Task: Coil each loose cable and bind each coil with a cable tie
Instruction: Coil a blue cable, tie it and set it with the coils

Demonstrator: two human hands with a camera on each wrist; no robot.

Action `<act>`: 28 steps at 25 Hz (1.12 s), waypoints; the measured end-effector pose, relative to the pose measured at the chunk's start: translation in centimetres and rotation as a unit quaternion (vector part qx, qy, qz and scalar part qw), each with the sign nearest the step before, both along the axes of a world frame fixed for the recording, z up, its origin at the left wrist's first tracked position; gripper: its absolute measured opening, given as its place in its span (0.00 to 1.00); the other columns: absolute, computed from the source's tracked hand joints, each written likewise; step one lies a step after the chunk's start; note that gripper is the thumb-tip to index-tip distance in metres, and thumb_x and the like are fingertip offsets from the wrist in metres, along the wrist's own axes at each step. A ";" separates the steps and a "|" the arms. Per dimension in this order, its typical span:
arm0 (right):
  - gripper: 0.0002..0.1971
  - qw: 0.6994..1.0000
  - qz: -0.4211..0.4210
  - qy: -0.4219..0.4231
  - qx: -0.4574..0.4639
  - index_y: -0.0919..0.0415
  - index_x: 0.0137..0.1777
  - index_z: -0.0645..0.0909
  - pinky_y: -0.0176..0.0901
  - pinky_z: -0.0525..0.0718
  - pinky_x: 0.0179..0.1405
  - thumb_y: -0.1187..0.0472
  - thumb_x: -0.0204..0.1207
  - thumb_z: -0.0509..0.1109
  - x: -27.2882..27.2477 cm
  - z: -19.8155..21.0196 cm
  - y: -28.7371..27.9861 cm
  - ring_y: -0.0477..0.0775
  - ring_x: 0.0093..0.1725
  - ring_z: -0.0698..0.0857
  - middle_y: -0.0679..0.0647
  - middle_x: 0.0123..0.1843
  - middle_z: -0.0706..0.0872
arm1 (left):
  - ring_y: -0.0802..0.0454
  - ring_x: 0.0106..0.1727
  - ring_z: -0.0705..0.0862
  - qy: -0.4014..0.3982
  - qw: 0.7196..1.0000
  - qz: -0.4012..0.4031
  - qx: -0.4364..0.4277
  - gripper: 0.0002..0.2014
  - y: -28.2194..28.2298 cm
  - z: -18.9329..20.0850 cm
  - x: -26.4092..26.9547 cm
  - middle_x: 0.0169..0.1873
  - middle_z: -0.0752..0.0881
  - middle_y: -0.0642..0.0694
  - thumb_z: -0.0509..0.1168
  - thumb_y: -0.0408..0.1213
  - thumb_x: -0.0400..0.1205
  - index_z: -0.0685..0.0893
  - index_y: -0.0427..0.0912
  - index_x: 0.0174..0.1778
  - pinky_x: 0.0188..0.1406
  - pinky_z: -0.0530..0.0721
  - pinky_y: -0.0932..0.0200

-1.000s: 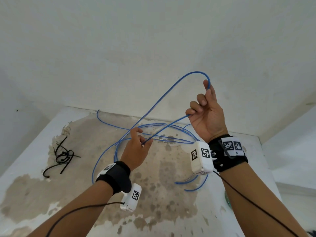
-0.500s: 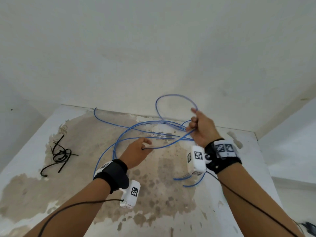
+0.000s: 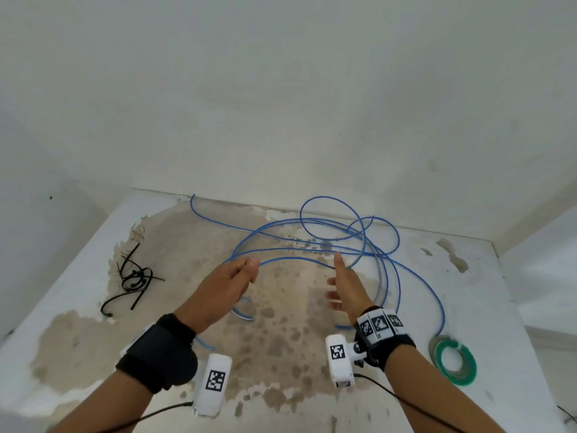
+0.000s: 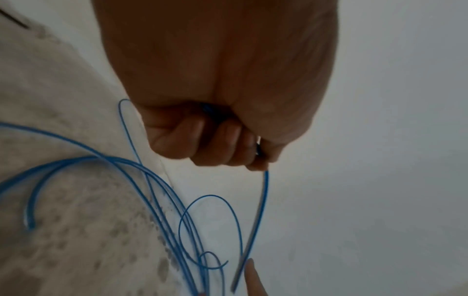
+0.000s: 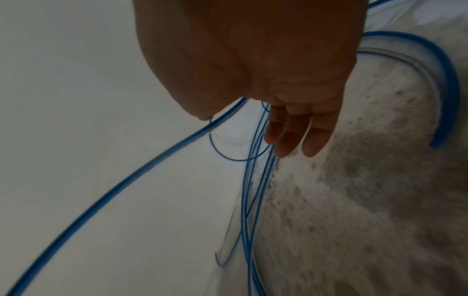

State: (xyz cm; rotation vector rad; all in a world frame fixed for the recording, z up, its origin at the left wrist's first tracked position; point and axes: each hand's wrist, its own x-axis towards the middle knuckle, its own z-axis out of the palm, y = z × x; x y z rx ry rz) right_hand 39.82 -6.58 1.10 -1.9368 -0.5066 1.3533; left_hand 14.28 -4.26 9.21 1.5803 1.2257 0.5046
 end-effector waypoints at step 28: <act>0.11 0.934 0.043 -0.166 0.313 0.43 0.64 0.85 0.28 0.71 0.31 0.54 0.89 0.63 -11.5 9.0 -0.7 0.39 0.26 0.73 0.36 0.27 0.77 | 0.51 0.42 0.80 0.005 0.964 -0.247 0.096 0.09 5.4 3.0 -5.5 0.40 0.83 0.56 0.59 0.40 0.90 0.85 0.52 0.53 0.49 0.81 0.58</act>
